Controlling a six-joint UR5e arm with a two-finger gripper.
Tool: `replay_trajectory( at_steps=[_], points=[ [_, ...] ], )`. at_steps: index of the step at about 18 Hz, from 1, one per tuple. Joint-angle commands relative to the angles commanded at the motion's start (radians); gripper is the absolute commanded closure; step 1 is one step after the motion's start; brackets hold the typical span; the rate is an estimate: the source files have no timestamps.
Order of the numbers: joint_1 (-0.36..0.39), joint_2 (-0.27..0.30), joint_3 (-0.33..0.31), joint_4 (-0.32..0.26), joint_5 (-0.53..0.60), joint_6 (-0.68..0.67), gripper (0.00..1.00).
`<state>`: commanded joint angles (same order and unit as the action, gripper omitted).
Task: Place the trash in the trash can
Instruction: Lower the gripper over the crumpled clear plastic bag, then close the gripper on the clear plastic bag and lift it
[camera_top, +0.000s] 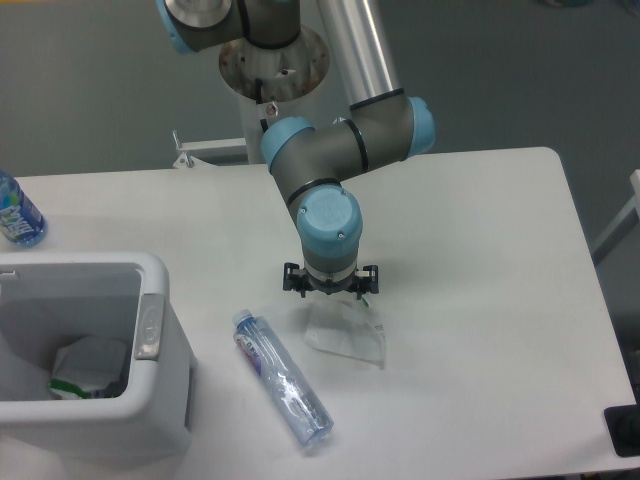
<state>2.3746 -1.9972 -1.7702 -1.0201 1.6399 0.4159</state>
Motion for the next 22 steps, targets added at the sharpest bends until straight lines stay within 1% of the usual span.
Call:
replay_trajectory(
  at_steps=[3, 5, 7, 9, 10, 11, 12, 13, 15, 16, 17, 19, 22],
  points=[
    [0.0, -0.017, 0.006, 0.054, 0.0, -0.071, 0.02],
    [-0.002, -0.02, 0.006, 0.066, 0.0, -0.11, 0.02],
    [0.0, -0.035, 0.005, 0.072, 0.008, -0.137, 0.02],
    [0.0, -0.038, -0.003, 0.075, 0.009, -0.135, 0.04],
    [0.0, -0.038, 0.002, 0.074, 0.009, -0.137, 0.18],
    [0.0, -0.038, 0.003, 0.074, 0.009, -0.138, 0.3],
    [0.0, -0.038, 0.0, 0.074, 0.009, -0.138, 0.39],
    [0.0, -0.037, 0.002, 0.074, 0.009, -0.137, 0.45],
    [0.0, -0.034, 0.003, 0.072, 0.011, -0.138, 0.64],
    [0.002, -0.032, 0.002, 0.072, 0.012, -0.137, 0.78],
    [0.002, -0.029, -0.005, 0.072, 0.026, -0.137, 0.94],
    [0.002, -0.025, -0.003, 0.074, 0.041, -0.134, 1.0],
    [0.005, -0.011, 0.006, 0.071, 0.041, -0.129, 1.0]
  ],
)
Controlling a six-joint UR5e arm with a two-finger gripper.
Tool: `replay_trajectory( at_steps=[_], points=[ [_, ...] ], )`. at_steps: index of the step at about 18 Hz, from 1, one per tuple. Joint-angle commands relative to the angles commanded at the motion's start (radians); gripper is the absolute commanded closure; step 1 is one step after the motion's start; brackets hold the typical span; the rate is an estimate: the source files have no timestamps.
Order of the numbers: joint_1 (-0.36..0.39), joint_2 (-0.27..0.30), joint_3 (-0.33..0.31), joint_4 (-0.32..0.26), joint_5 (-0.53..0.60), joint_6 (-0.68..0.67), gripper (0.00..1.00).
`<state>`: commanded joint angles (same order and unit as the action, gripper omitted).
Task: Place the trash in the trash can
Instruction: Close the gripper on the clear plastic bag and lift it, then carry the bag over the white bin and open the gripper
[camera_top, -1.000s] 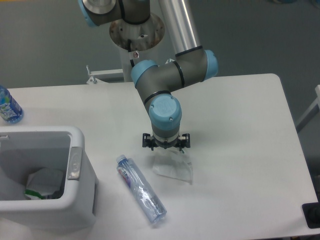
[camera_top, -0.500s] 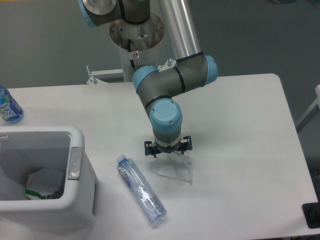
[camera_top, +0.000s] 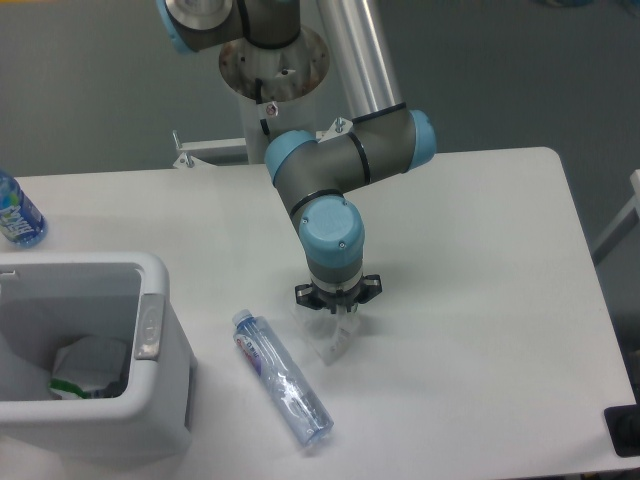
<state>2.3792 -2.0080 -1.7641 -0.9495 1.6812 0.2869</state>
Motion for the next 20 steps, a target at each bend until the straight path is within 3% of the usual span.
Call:
replay_trajectory(
  at_steps=[7, 10, 13, 17, 20],
  points=[
    [0.041, 0.104, 0.101, -0.006, -0.056, -0.008, 1.0],
    [0.089, 0.169, 0.198, -0.006, -0.197, -0.063, 1.0],
    [0.118, 0.179, 0.285, -0.005, -0.387, -0.138, 1.0],
    [0.088, 0.207, 0.325, 0.009, -0.521, -0.254, 1.0],
    [-0.017, 0.207, 0.333, 0.052, -0.523, -0.265, 1.0]
  ],
)
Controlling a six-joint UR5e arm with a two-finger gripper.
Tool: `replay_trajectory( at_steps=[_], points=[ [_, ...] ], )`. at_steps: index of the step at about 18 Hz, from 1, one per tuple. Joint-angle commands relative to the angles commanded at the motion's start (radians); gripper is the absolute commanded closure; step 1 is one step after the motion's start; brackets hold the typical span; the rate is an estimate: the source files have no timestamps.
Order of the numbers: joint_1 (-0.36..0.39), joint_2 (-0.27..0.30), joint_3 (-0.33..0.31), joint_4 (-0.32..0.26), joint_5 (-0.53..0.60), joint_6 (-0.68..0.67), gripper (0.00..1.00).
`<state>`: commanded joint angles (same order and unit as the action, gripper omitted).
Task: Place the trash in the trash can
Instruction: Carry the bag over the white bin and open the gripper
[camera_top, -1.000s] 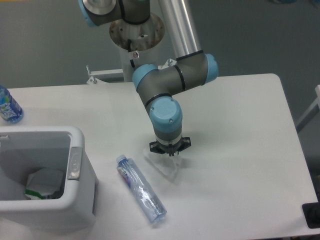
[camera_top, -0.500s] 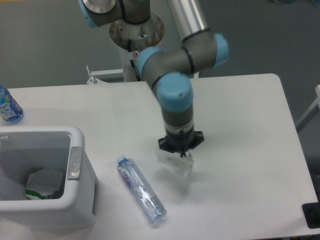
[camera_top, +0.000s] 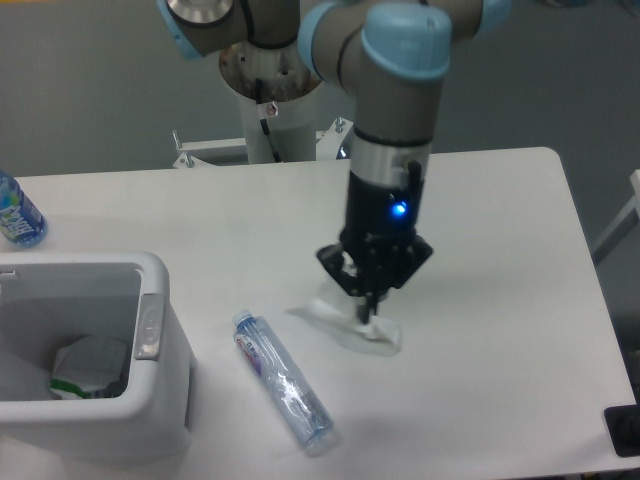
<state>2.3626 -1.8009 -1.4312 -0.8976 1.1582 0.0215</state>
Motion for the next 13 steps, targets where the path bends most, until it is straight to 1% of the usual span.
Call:
replay_trajectory(
  at_steps=[1, 2, 3, 7, 10, 11, 12, 13],
  points=[
    [-0.026, 0.0, 0.0, 0.025, 0.0, 0.0, 1.0],
    [-0.067, 0.0, 0.002, 0.045, 0.0, 0.0, 1.0],
    [-0.103, 0.0, 0.005, 0.055, 0.0, -0.002, 1.0],
    [-0.219, 0.002, 0.011, 0.059, 0.002, -0.008, 1.0],
    [-0.282, 0.009, 0.009, 0.062, 0.003, -0.009, 0.99],
    [-0.298, 0.008, 0.006, 0.065, 0.003, -0.005, 0.77],
    [-0.304, 0.005, 0.008, 0.066, 0.003, 0.0, 0.52],
    [-0.304, 0.002, 0.011, 0.066, 0.003, 0.008, 0.18]
  ],
)
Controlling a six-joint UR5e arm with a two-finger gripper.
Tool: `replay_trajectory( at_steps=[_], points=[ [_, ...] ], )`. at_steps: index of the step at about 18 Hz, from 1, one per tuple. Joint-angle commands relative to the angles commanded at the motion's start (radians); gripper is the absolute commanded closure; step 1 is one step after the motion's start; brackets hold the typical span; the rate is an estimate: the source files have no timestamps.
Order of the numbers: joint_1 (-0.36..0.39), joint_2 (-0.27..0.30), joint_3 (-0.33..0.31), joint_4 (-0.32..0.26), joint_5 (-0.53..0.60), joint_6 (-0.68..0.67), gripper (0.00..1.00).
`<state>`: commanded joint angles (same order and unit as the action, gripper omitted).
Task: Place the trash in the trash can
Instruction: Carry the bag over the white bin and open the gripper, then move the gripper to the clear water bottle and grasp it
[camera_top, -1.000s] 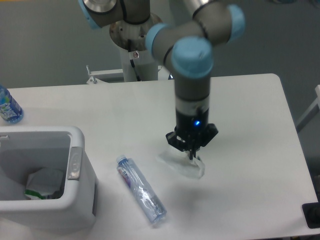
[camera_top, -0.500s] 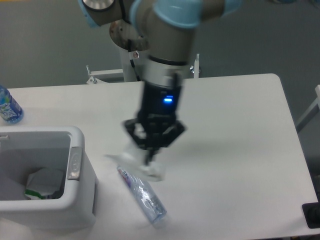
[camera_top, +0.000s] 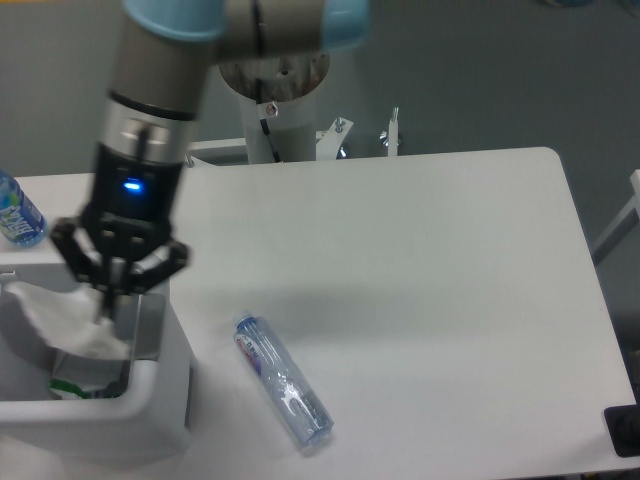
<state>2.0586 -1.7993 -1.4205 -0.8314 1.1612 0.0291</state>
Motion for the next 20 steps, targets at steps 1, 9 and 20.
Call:
replay_trajectory(
  at_steps=[1, 9, 20],
  points=[
    [0.0, -0.002, 0.005, 0.0, 0.0, 0.003, 0.0],
    [0.078, -0.003, 0.002, -0.009, 0.018, -0.041, 0.0],
    [0.285, -0.222, 0.009, -0.012, 0.234, -0.054, 0.0]
  ],
)
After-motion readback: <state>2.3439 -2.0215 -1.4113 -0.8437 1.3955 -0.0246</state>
